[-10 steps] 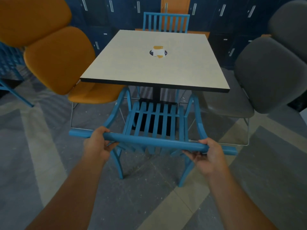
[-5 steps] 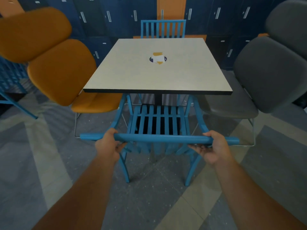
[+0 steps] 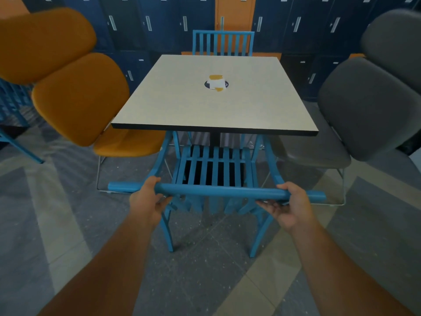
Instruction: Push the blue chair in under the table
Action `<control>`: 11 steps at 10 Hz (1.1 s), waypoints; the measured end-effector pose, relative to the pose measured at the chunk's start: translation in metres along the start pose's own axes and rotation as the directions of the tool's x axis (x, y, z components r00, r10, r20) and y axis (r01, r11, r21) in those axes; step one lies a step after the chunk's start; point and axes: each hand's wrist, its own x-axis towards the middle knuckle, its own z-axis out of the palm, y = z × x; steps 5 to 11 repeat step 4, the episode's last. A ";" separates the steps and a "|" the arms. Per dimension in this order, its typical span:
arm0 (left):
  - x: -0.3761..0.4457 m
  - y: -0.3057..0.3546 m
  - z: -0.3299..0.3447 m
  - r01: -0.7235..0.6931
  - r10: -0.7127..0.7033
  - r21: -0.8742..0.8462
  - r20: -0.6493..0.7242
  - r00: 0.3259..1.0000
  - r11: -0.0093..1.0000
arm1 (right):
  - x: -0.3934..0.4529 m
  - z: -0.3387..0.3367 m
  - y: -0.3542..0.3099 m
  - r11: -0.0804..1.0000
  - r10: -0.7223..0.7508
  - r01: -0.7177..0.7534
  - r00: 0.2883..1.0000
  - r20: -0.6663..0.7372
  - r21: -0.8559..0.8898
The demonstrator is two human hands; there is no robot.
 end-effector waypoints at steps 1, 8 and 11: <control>-0.008 0.008 -0.004 0.041 -0.040 -0.027 0.038 0.998 0.999 | -0.009 0.001 0.000 0.999 -0.007 0.004 0.999 -0.051 -0.046; -0.055 0.037 -0.005 0.147 -0.162 0.124 0.128 0.978 0.981 | -0.060 0.030 -0.002 0.943 -0.017 -0.058 0.975 -0.223 -0.326; -0.055 0.037 -0.005 0.147 -0.162 0.124 0.128 0.978 0.981 | -0.060 0.030 -0.002 0.943 -0.017 -0.058 0.975 -0.223 -0.326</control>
